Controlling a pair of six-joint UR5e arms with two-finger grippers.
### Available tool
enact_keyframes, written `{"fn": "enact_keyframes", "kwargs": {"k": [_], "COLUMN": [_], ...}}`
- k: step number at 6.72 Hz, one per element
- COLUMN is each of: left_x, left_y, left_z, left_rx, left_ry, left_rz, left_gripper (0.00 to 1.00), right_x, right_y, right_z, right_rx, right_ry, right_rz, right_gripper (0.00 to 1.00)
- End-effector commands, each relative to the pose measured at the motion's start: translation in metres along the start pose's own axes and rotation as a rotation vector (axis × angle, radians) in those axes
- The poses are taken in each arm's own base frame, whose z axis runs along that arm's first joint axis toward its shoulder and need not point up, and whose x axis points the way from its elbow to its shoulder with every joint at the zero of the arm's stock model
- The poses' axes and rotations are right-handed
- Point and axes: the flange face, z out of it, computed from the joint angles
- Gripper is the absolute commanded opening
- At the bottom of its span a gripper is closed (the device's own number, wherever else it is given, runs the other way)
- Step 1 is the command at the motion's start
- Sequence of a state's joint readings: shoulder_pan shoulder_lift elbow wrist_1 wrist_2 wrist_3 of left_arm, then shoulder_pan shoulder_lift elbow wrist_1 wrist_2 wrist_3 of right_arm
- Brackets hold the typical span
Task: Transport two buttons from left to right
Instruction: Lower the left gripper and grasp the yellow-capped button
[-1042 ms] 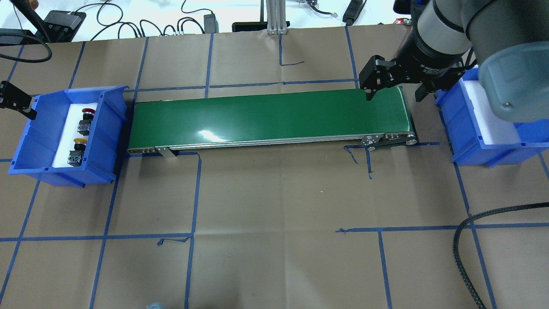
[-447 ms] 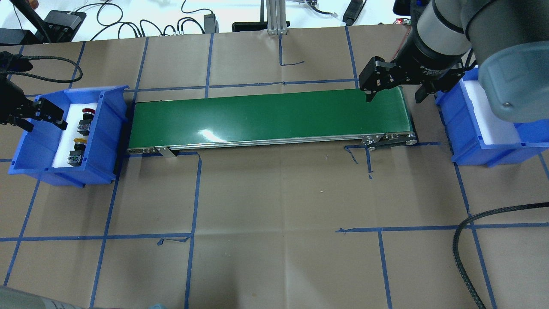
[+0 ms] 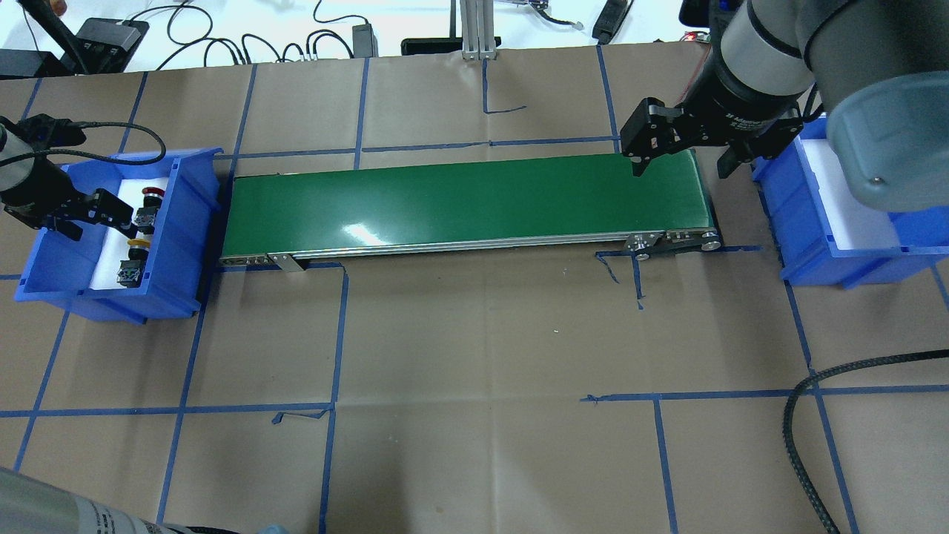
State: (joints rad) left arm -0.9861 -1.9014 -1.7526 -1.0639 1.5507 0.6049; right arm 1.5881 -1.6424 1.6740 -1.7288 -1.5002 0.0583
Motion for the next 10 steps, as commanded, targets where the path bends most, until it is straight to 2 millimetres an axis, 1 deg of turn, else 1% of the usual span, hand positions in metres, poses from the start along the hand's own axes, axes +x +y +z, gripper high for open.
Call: {"fn": "enact_keyframes", "kwargs": {"k": [1,4,5,7,9,10], "left_x": [0.004,0.0,0.002,-0.002,-0.002,-0.005], "left_y": [0.008,0.007,0.01,0.011,0.01,0.006], "left_z": [0.035,0.055,0.06,0.062,0.061,0.054], "left_rx": [0.01,-0.005,-0.015,-0.019,-0.017,-0.007], "left_ry": [-0.009,-0.004,0.001,0.002,-0.001,-0.012], "left_rz": [0.005,0.009,0.009,0.001,0.003,0.0], "left_gripper": [1.0,1.0,1.0,0.99,0.61,0.34], "right_x": [-0.001,0.0,0.0,-0.001,0.0,0.0], "right_y": [0.0,0.0,0.0,0.0,0.0,0.0], "right_z": [0.0,0.0,0.0,0.0,0.0,0.0], "right_rx": [0.001,0.001,0.001,0.001,0.001,-0.001], "right_ry": [0.0,0.0,0.0,0.0,0.0,0.0], "right_rz": [-0.001,0.0,0.0,-0.001,0.002,0.002], "right_gripper": [1.0,1.0,1.0,1.0,1.0,1.0]}}
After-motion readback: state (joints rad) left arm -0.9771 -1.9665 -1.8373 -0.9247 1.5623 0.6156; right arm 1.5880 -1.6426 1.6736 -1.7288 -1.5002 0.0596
